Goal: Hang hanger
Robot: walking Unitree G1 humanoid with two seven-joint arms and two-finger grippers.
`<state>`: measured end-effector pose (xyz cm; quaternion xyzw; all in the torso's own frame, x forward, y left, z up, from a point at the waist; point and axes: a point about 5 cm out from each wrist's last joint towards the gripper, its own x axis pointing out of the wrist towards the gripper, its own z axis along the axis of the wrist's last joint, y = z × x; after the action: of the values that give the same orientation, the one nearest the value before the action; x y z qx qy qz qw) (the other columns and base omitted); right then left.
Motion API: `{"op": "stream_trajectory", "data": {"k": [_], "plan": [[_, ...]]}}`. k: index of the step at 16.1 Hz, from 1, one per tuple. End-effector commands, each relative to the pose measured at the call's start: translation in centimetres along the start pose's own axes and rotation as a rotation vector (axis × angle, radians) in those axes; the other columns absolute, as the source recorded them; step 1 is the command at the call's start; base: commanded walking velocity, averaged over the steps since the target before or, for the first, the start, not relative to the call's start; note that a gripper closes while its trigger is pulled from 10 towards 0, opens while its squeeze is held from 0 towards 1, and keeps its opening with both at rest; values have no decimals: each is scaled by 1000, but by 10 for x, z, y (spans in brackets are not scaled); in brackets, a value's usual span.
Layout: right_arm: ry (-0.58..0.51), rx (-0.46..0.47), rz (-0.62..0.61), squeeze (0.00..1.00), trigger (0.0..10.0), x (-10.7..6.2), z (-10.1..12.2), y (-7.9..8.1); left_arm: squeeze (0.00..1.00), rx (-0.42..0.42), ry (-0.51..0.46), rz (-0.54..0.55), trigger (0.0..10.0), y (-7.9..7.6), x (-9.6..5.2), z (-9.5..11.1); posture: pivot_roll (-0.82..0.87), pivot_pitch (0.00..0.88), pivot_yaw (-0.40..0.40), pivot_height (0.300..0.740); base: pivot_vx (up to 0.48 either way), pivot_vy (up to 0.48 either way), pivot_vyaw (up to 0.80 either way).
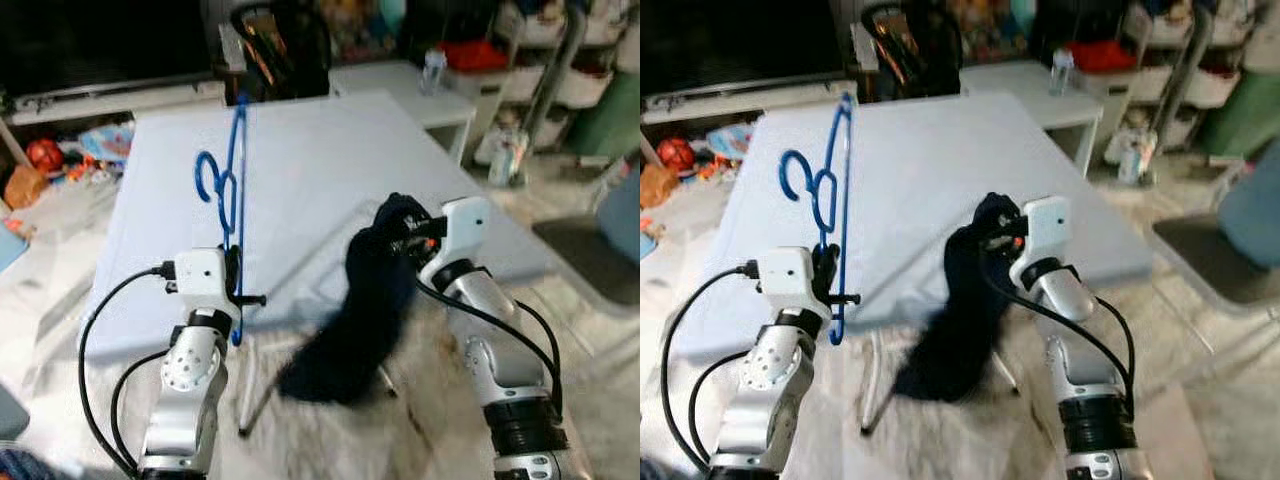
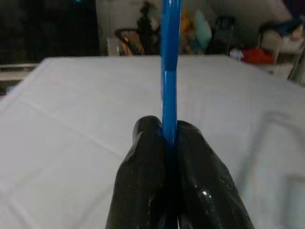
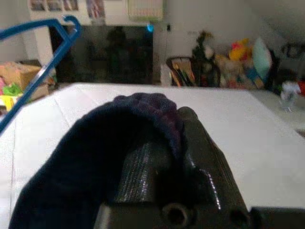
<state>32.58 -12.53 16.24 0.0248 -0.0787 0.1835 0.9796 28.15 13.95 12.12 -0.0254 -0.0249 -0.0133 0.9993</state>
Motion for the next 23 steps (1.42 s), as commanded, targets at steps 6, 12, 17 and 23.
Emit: {"op": "stream_trajectory", "data": {"k": [6,12,17,23], "plan": [[-58,-22,55,0,10000,7,11,10,0,26,26,86,10000,12,2,-3,-76,0,-3,740,303,0,586],[-21,-44,115,0,10000,4,4,17,0,44,38,123,10000,16,3,-4,-73,0,-8,740,0,0,82],[-65,-92,151,0,10000,38,32,11,0,17,66,125,10000,13,4,-10,-98,0,4,740,0,0,0],[-161,-118,146,0,10000,100,92,17,0,-10,86,112,10000,6,-2,-15,-70,0,-22,740,0,0,0]]}}
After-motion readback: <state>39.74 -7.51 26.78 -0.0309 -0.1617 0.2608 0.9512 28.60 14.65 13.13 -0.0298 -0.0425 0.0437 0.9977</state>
